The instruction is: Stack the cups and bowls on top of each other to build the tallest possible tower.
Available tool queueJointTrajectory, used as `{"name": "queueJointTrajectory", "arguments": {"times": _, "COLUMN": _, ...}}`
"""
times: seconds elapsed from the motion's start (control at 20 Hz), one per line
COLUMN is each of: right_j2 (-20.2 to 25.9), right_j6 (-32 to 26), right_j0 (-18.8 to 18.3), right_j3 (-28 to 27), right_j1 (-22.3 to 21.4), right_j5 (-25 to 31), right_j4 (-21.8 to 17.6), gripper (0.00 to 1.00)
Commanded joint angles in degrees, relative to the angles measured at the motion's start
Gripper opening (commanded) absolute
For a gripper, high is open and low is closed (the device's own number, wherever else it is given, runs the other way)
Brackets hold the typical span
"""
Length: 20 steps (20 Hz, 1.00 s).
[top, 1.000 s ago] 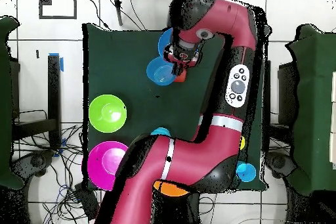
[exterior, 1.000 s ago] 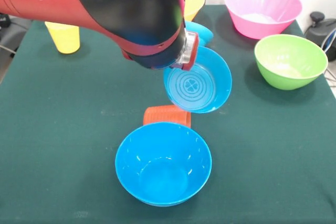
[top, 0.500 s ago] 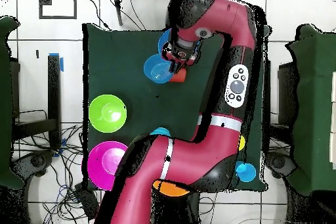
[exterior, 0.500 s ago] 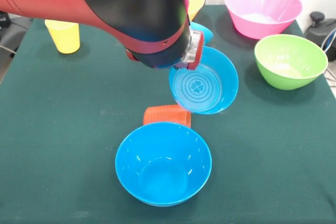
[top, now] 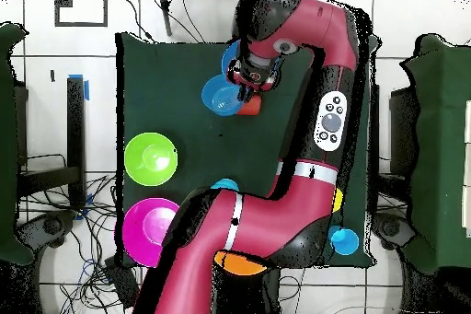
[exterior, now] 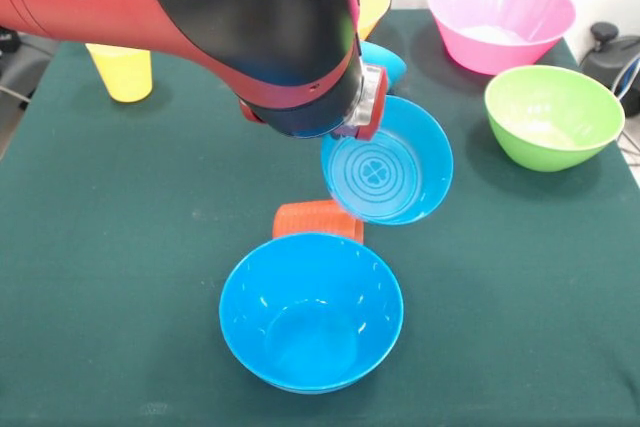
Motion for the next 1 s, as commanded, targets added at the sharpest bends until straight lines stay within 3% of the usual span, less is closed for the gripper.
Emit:
{"name": "queueJointTrajectory", "arguments": {"times": 0.05, "right_j2": 2.89, "right_j6": -1.52, "right_j0": 0.41, "right_j3": 0.33, "right_j1": 0.54, "right_j5": -5.41, "right_j4": -1.96, "gripper": 0.00}}
{"name": "queueJointTrajectory", "arguments": {"times": 0.3, "right_j2": 2.87, "right_j6": -0.22, "right_j0": 0.67, "right_j3": 0.11, "right_j1": 0.89, "right_j5": -6.72, "right_j4": -2.00, "gripper": 0.00}}
{"name": "queueJointTrajectory", "arguments": {"times": 0.75, "right_j2": -0.55, "right_j6": -4.91, "right_j0": 0.33, "right_j3": -1.14, "right_j1": 1.40, "right_j5": -6.16, "right_j4": -0.95, "gripper": 0.00}}
{"name": "queueJointTrajectory", "arguments": {"times": 1.0, "right_j2": -3.12, "right_j6": -5.45, "right_j0": 0.15, "right_j3": -2.05, "right_j1": 1.91, "right_j5": -11.18, "right_j4": -0.38, "gripper": 0.00}}
